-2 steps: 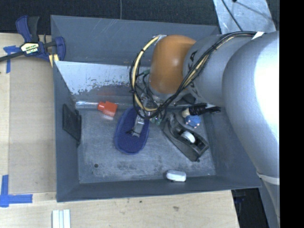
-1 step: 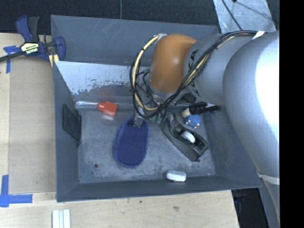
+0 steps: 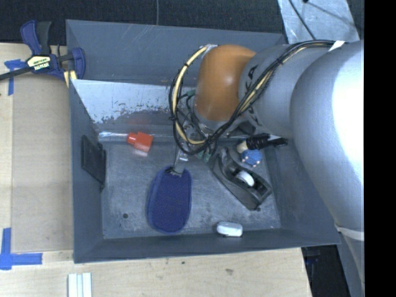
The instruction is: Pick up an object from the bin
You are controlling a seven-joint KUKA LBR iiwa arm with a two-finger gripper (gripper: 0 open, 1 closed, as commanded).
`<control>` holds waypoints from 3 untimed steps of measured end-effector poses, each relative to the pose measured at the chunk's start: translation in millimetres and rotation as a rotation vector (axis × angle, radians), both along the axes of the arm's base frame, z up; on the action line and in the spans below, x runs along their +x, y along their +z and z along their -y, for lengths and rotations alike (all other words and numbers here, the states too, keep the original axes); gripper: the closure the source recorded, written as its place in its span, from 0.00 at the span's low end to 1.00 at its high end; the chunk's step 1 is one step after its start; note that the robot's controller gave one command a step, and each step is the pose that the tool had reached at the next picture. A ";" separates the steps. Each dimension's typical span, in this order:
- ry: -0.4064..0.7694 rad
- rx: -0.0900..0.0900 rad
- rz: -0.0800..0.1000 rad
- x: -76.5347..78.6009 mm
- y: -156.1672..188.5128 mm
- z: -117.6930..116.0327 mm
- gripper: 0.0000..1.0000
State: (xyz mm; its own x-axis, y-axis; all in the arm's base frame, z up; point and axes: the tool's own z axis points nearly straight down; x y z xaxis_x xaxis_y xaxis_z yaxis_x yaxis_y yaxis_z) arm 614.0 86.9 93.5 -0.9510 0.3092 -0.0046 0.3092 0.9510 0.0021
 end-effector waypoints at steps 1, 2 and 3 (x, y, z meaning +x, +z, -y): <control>0.207 0.000 0.008 -86.5 -20.8 -47.9 0.00; 0.336 -0.002 0.015 -109.7 -19.6 -11.3 0.00; 0.335 -0.001 0.017 -109.4 -19.6 -12.1 1.00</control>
Offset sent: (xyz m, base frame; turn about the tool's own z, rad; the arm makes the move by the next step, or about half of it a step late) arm -0.0895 0.0472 -0.0235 -0.2051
